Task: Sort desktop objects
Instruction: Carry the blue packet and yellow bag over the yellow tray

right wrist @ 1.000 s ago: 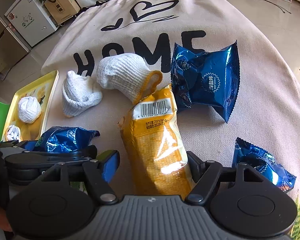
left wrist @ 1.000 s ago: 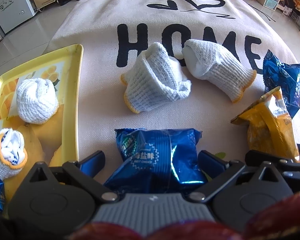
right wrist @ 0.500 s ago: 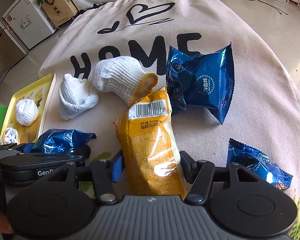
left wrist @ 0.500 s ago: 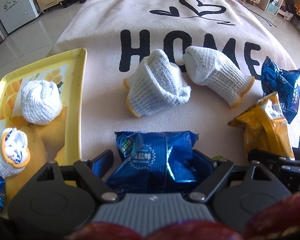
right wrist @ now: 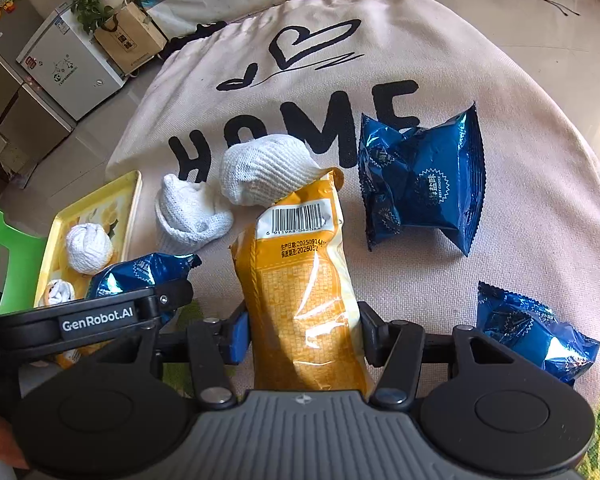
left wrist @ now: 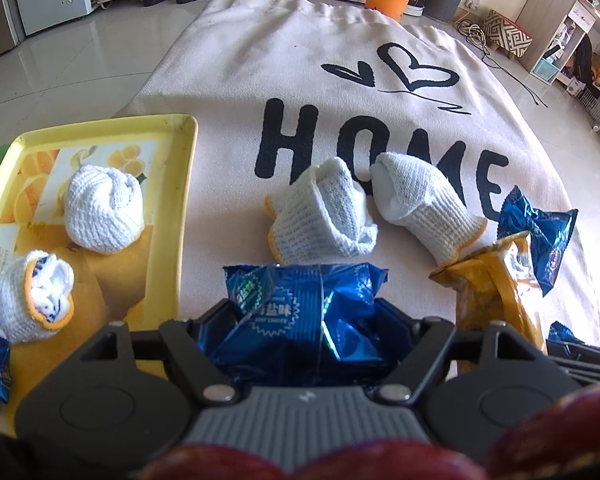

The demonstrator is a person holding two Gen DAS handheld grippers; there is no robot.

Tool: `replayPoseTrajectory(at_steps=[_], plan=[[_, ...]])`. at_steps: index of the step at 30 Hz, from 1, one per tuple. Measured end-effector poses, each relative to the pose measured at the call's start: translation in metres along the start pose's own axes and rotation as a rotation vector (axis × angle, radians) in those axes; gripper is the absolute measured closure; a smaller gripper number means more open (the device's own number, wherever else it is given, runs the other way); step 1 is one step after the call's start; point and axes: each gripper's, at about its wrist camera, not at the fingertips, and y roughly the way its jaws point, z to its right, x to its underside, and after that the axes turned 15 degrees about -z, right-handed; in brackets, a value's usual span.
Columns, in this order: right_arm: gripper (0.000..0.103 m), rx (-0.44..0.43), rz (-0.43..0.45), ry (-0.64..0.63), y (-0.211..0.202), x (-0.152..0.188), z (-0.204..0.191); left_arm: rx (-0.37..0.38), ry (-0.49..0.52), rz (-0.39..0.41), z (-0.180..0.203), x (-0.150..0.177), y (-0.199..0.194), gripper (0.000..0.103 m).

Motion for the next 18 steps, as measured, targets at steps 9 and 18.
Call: replayPoseTrajectory(at_steps=[9,18], plan=[[0.049,-0.046,0.015,-0.027,-0.007,0.0,-0.021,0.003,-0.056,0.047,-0.02,-0.003,-0.024,0.027],[0.049,-0.098,0.037,-0.087,-0.016,0.001,-0.051,0.009,-0.1,0.104,-0.044,-0.007,-0.054,0.027]])
